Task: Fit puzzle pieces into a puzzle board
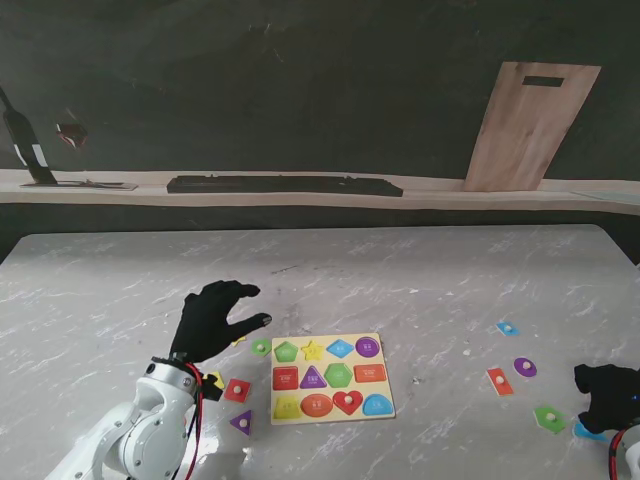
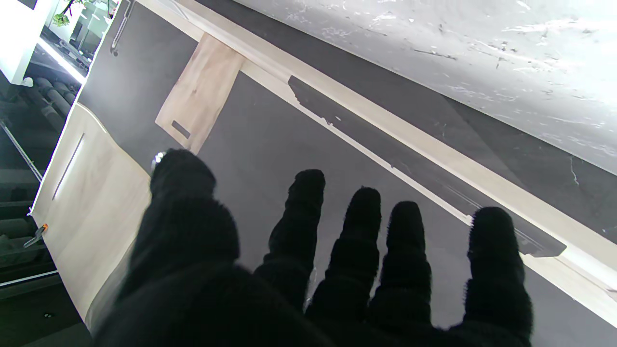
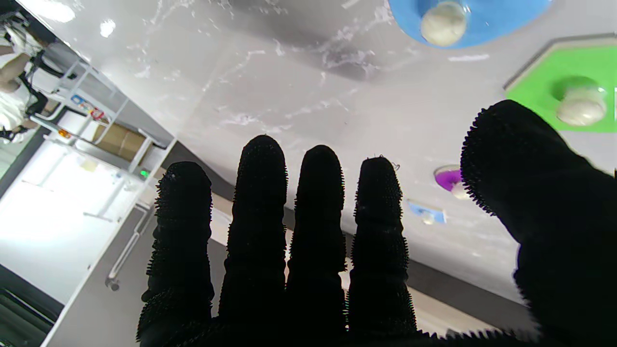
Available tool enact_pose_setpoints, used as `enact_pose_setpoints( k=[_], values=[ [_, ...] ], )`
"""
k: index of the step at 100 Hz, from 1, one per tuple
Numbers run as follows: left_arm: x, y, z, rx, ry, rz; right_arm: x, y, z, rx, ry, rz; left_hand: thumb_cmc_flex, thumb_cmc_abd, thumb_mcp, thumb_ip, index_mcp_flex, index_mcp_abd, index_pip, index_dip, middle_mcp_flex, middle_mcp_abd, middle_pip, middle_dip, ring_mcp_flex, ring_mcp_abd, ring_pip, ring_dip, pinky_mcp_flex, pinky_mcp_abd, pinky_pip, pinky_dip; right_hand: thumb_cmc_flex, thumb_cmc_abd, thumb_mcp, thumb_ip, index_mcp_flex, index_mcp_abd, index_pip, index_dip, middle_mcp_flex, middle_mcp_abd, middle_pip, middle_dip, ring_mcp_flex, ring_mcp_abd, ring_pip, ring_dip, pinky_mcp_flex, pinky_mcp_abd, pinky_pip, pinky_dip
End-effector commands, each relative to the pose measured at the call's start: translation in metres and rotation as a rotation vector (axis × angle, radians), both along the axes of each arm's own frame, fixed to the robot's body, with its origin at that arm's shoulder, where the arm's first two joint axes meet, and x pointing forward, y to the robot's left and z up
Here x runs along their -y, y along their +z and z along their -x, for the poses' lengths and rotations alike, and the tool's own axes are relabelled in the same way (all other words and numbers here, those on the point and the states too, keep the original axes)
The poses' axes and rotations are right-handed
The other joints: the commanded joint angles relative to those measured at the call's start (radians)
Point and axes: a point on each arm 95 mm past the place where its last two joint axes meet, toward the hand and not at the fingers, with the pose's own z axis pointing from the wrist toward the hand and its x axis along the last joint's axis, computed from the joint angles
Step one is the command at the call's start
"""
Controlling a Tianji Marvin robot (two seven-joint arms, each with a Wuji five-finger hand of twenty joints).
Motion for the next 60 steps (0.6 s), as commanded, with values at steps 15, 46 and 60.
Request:
enact_pose_setpoints(
  k=[15,46,60],
  values=[
    [0.002,-0.001,0.0,-0.01,-0.003,0.0,0.007,-0.01,0.002,-0.027,-0.023,-0.003,0.013,0.025,-0.01,0.029,-0.001,0.002,-0.019,-0.004,0.006,0.01,-0.023,-0.001,0.009,0.018,-0.017,0.001,-0.008,-0.163,0.008,-0.005,0.014,-0.024,0.038,0.007,0.019,-0.019,0.001,0.023,-0.017,0.003,0.014,0.01,-0.008,-0.015,0.012,0.019,-0.005,-0.005,-0.008,0.022],
    [0.003,-0.003,-0.002,-0.017,-0.006,-0.001,0.012,-0.014,0.001,-0.065,-0.044,-0.036,0.013,0.026,-0.009,0.029,0.0,0.001,-0.019,-0.004,0.005,0.011,-0.023,-0.001,0.009,0.02,-0.016,0.002,-0.008,-0.162,0.008,-0.005,0.032,-0.02,0.033,0.013,0.047,-0.019,0.002,0.026,-0.007,0.004,0.018,0.011,-0.004,-0.012,0.021,0.027,-0.005,-0.005,-0.01,0.026],
    [0.003,-0.003,-0.002,-0.017,-0.005,-0.001,0.012,-0.018,0.002,-0.068,-0.049,-0.043,0.012,0.025,-0.01,0.029,0.0,0.001,-0.019,-0.004,0.005,0.012,-0.024,-0.001,0.009,0.019,-0.016,0.002,-0.008,-0.162,0.008,-0.005,0.034,-0.019,0.033,0.013,0.077,-0.018,0.011,0.031,0.015,0.004,0.025,0.012,0.012,-0.008,0.033,0.034,0.001,0.0,-0.01,0.028]
  ],
)
